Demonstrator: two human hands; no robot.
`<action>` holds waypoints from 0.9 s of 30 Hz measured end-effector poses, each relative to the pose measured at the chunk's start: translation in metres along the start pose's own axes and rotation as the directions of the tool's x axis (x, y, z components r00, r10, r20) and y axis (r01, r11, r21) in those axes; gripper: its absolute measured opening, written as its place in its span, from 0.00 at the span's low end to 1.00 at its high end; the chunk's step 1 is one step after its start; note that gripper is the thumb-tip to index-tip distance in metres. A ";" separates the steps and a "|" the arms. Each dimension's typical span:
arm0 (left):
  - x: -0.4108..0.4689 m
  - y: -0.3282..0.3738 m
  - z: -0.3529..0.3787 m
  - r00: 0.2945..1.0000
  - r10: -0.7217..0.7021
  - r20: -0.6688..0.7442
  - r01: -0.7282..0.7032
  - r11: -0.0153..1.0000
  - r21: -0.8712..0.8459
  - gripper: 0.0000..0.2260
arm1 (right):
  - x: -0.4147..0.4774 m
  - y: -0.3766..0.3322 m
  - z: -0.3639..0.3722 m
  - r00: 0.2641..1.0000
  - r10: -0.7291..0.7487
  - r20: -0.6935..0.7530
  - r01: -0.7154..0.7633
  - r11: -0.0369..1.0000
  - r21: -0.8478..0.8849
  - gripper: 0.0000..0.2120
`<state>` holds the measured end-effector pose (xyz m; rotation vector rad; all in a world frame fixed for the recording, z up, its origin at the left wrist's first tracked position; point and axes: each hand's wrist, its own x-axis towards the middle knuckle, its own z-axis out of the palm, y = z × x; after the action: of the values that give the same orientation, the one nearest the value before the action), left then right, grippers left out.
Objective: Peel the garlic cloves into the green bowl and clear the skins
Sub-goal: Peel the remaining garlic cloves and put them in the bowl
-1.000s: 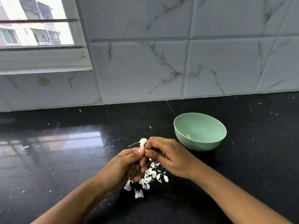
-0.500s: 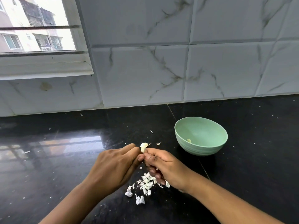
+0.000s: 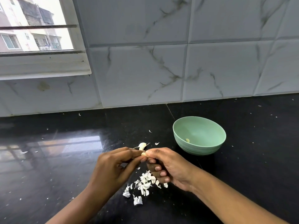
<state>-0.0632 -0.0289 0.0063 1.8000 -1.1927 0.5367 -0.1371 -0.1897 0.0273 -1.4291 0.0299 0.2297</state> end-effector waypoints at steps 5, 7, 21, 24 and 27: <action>-0.002 0.004 0.001 0.998 -0.025 -0.059 0.020 0.995 -0.096 0.06 | 0.002 0.000 -0.005 0.991 0.100 0.085 -0.114 0.979 0.171 0.20; -0.001 0.004 0.001 0.997 -0.053 -0.059 0.043 0.986 -0.162 0.06 | 0.001 -0.001 -0.007 0.981 0.147 0.130 -0.171 0.964 0.205 0.18; 0.001 -0.001 0.002 0.951 -0.237 0.200 0.309 0.684 -0.661 0.12 | 0.001 -0.004 -0.016 0.867 0.316 0.385 -0.402 0.900 0.166 0.13; 0.000 -0.004 0.002 0.912 -0.306 0.275 0.407 0.571 -0.713 0.15 | 0.000 -0.004 -0.016 0.856 0.329 0.400 -0.414 0.898 0.147 0.15; -0.001 -0.004 0.003 0.899 -0.319 0.300 0.433 0.539 -0.723 0.16 | -0.001 -0.004 -0.015 0.852 0.353 0.387 -0.429 0.894 0.129 0.16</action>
<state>-0.0602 -0.0302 0.0027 1.2459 -0.8571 -0.3549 -0.1355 -0.2049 0.0295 -1.1385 0.0500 0.8025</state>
